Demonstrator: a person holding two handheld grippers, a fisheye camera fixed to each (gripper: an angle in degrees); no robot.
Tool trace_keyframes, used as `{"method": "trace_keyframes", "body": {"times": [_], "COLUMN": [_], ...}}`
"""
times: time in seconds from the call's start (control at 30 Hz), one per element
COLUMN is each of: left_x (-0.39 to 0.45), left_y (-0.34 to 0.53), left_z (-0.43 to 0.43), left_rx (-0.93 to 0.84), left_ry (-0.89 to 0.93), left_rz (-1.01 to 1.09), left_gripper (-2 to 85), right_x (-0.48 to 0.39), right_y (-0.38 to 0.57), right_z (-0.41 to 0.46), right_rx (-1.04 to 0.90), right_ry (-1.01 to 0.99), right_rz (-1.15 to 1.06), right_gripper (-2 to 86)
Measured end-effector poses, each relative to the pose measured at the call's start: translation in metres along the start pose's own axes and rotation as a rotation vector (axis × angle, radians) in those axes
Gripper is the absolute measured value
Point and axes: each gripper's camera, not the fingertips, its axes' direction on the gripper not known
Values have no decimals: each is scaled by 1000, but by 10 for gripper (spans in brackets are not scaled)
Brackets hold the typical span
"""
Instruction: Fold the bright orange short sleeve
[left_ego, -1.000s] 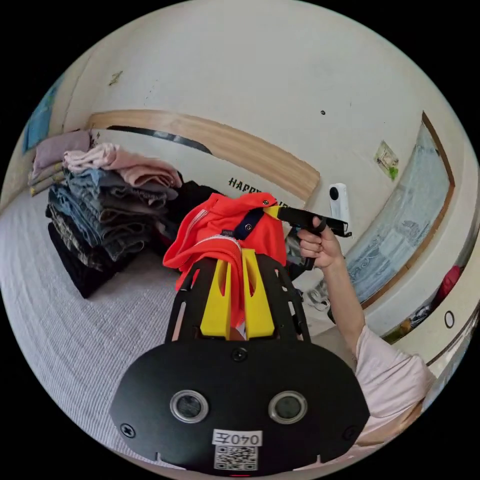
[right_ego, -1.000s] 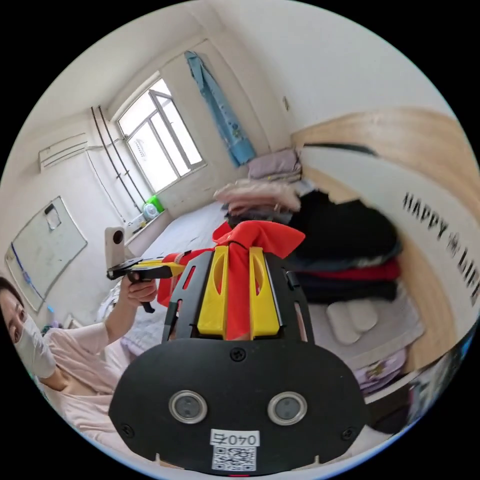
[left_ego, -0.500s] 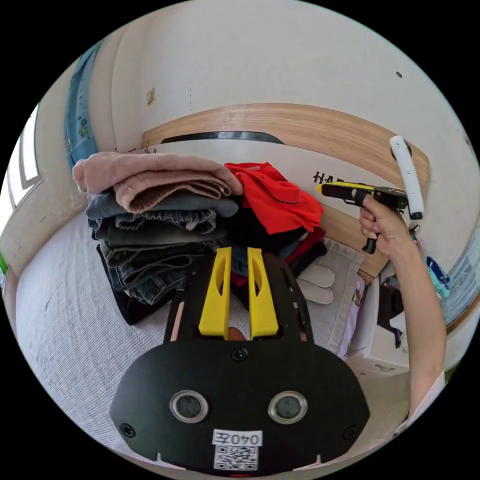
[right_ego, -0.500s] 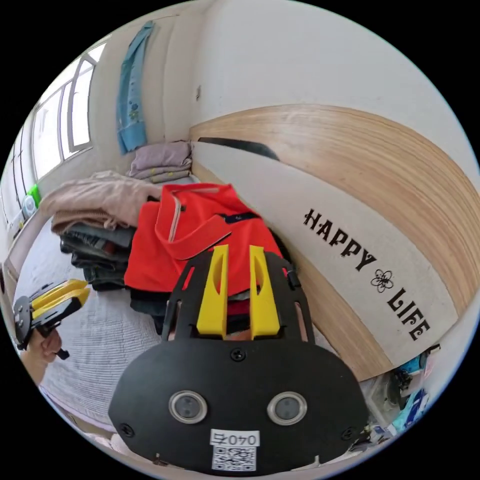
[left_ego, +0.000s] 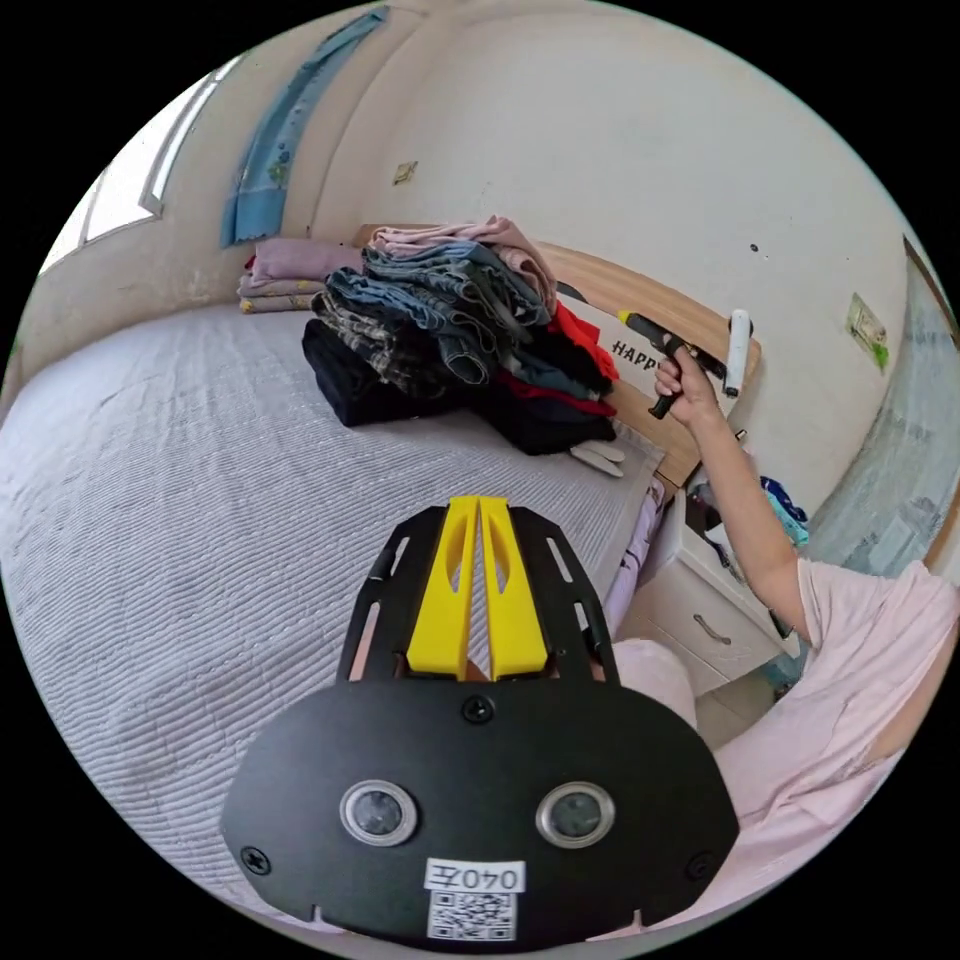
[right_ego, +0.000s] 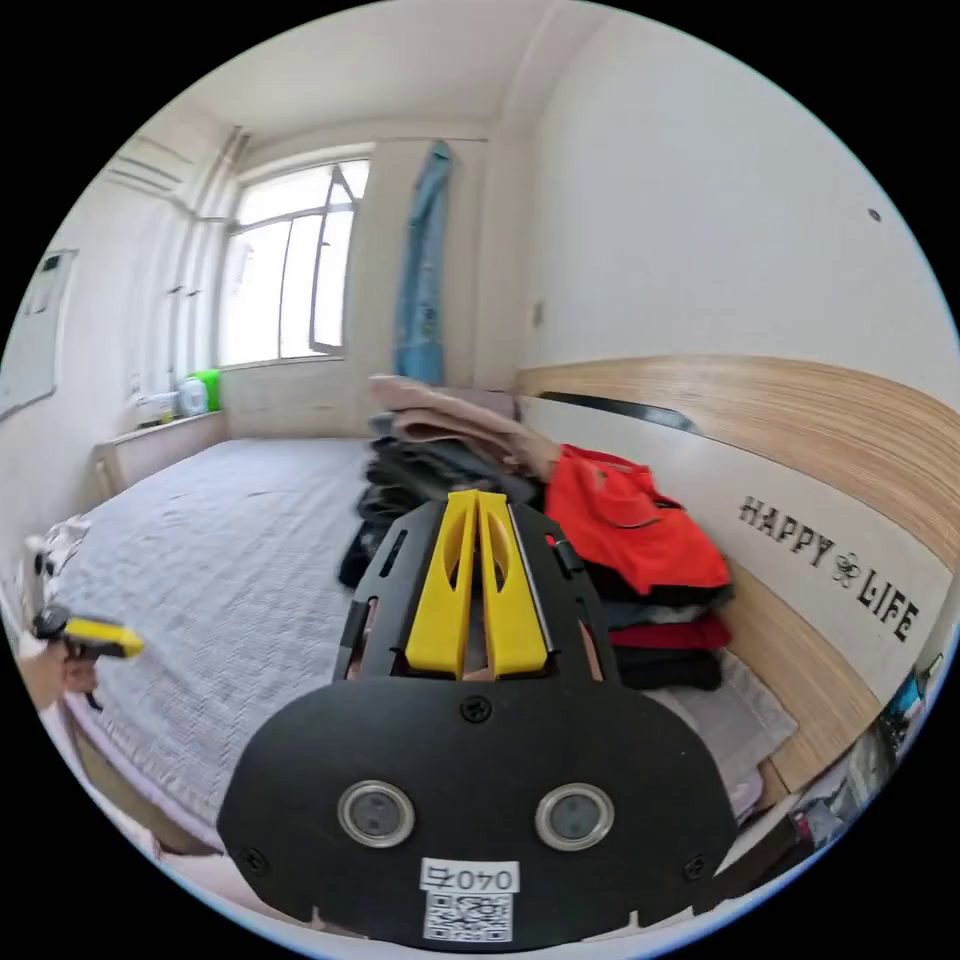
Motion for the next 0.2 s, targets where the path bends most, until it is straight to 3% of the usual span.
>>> {"method": "trace_keyframes", "body": {"times": [0.2], "left_x": [-36], "left_y": [74], "left_z": [-72], "left_rx": [57], "left_ry": [-314], "left_rz": [-41], "left_gripper": [-8], "right_x": [-139], "right_y": [93], "right_z": [-8], "right_rx": [-190], "right_ry": [-593], "right_rz": [-13], "right_gripper": [-10]}}
